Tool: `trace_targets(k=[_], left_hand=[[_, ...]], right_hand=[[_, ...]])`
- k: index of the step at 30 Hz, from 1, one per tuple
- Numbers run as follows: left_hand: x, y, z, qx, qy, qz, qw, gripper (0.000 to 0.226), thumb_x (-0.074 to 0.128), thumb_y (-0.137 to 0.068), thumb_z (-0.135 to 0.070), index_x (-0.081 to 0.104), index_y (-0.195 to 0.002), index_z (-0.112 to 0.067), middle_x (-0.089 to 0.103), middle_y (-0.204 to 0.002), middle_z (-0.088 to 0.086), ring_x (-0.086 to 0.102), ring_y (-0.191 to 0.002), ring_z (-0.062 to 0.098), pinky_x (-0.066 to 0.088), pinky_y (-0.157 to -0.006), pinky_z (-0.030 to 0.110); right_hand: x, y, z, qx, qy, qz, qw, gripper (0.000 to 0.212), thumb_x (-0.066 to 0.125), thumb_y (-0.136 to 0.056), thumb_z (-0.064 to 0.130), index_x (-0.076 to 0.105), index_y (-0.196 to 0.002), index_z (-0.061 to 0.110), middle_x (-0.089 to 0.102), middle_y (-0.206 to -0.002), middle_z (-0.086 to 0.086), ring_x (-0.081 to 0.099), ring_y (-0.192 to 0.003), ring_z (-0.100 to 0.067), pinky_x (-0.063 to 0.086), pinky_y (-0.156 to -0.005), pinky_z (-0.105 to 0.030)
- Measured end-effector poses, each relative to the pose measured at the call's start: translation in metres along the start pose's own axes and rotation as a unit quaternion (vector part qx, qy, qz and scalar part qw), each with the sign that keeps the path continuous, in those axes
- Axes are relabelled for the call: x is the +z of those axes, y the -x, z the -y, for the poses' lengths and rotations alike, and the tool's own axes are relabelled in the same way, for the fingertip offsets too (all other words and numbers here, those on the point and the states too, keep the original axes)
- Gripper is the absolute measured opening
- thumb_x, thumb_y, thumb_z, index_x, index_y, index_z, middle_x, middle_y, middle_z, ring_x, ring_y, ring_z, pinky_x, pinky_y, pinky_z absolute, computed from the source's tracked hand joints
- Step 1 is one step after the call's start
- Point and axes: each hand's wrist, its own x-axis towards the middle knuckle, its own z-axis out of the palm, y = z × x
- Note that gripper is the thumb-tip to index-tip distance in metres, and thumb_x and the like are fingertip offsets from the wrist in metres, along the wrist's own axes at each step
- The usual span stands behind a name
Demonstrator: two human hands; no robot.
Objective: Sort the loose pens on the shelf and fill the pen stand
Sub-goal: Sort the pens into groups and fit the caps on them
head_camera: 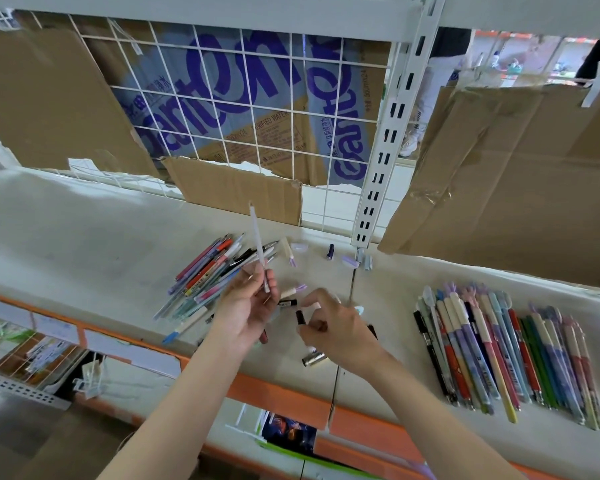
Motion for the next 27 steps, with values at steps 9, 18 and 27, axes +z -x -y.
trace_targets(k=[9, 18, 27], left_hand=[[-0.025, 0.017, 0.001, 0.016, -0.341, 0.047, 0.939, 0.030, 0.043, -0.091, 0.007, 0.069, -0.085, -0.008, 0.060, -0.070, 0.006, 0.046, -0.055, 0.014, 0.036, -0.049, 0.022], [-0.007, 0.025, 0.009, 0.090, -0.615, 0.122, 0.774, 0.014, 0.046, -0.098, -0.018, 0.057, -0.089, -0.021, 0.055, -0.062, -0.013, 0.048, -0.060, 0.005, 0.038, -0.064, 0.024], [-0.006, 0.027, 0.000, 0.119, -0.616, 0.096, 0.773, 0.014, 0.049, -0.096, -0.015, 0.056, -0.086, -0.023, 0.054, -0.064, -0.007, 0.046, -0.052, -0.003, 0.039, -0.056, 0.017]], right_hand=[[-0.013, -0.005, -0.003, 0.016, -0.105, -0.052, 0.993, 0.004, 0.057, -0.091, 0.020, 0.059, -0.092, 0.024, 0.065, -0.067, 0.001, 0.056, -0.053, 0.001, 0.044, -0.060, -0.016], [-0.021, -0.021, -0.002, 0.057, -0.273, -0.030, 0.960, 0.025, 0.056, -0.093, 0.025, 0.065, -0.086, 0.003, 0.061, -0.067, -0.003, 0.047, -0.055, -0.014, 0.039, -0.054, -0.024], [-0.057, -0.078, -0.049, 0.095, 0.288, -0.138, 0.943, 0.028, 0.046, -0.098, 0.029, 0.063, -0.106, 0.008, 0.040, -0.120, -0.009, 0.044, -0.111, -0.021, 0.046, -0.081, -0.030]])
